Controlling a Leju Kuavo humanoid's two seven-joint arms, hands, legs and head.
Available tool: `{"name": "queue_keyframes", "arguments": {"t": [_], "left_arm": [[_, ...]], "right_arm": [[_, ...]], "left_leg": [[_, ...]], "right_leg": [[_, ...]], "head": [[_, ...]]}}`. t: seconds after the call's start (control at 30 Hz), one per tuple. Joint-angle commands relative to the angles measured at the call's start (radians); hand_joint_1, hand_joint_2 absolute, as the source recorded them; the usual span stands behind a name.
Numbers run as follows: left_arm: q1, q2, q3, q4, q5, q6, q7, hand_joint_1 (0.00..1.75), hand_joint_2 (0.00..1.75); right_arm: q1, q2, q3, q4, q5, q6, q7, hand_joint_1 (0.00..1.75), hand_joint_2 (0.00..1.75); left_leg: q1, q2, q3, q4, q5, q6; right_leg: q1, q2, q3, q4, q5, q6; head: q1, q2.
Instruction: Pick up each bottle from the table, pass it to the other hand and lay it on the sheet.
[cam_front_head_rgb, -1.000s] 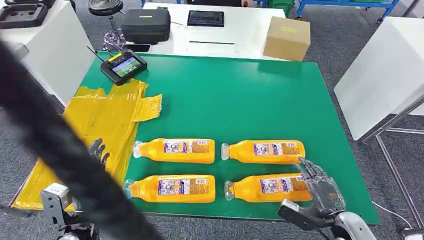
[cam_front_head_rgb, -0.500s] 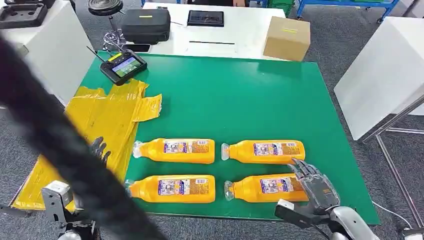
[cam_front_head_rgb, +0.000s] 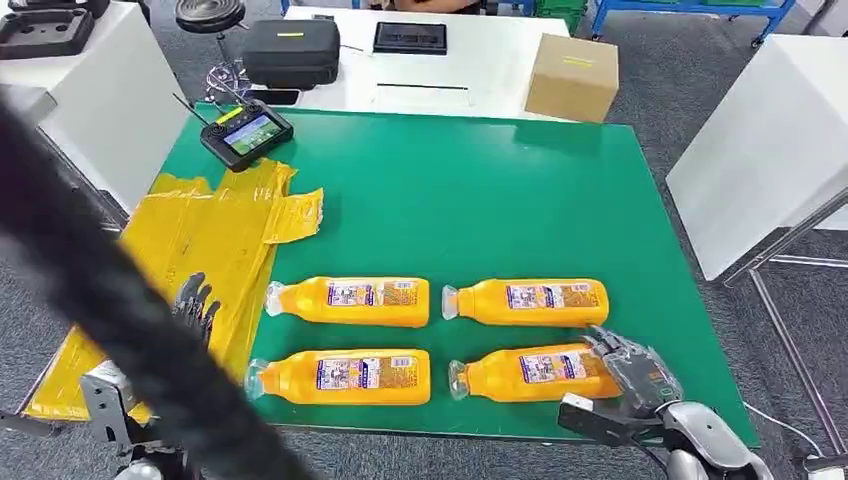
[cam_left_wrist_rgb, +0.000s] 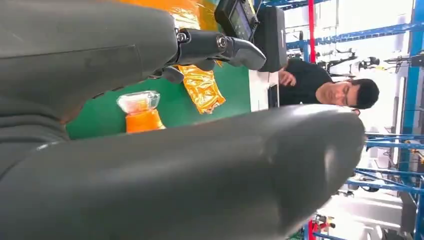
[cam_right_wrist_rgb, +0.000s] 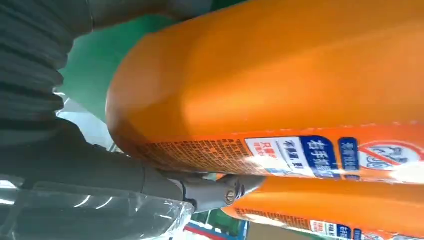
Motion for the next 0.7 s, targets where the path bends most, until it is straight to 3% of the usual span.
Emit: {"name": "queue_keyframes", "arguments": {"t": [0.03,0.37,0.6,0.7], "left_arm": [[-0.024,0.004,0.010,0.037,0.000,-0.003,0.010,0.00,0.00],[-0.028,-0.002,0.019,0.023,-0.004,-0.010,0.021,0.00,0.00],[-0.027,-0.010,0.029,0.028,-0.007,-0.020,0.027,0.00,0.00],[-0.031,-0.007,0.030,0.045,-0.004,-0.021,0.026,0.00,0.00]], "right_arm": [[-0.066,0.021,0.088,0.177,-0.004,0.015,0.006,1.75,1.75],[-0.085,0.034,0.122,0.136,-0.039,-0.023,0.000,1.75,1.75],[-0.006,0.058,0.048,-0.082,-0.275,0.039,-0.103,1.75,1.75],[0.021,0.054,0.013,-0.172,-0.391,0.089,-0.164,1.75,1.75]], "left_leg": [[0.002,0.002,0.004,-0.003,0.000,-0.007],[0.002,0.007,0.005,-0.002,0.001,-0.004],[0.001,0.006,0.005,-0.002,0.001,-0.005],[0.001,0.005,0.004,-0.003,0.002,-0.005]], "right_leg": [[0.001,0.001,0.004,-0.003,0.002,-0.003],[0.001,0.004,0.003,-0.003,0.004,-0.006],[0.001,0.004,0.003,-0.001,0.004,-0.005],[0.000,0.003,0.012,-0.001,0.004,-0.004]], "head": [[0.000,0.000],[0.000,0.000],[0.000,0.000],[0.000,0.000]]}}
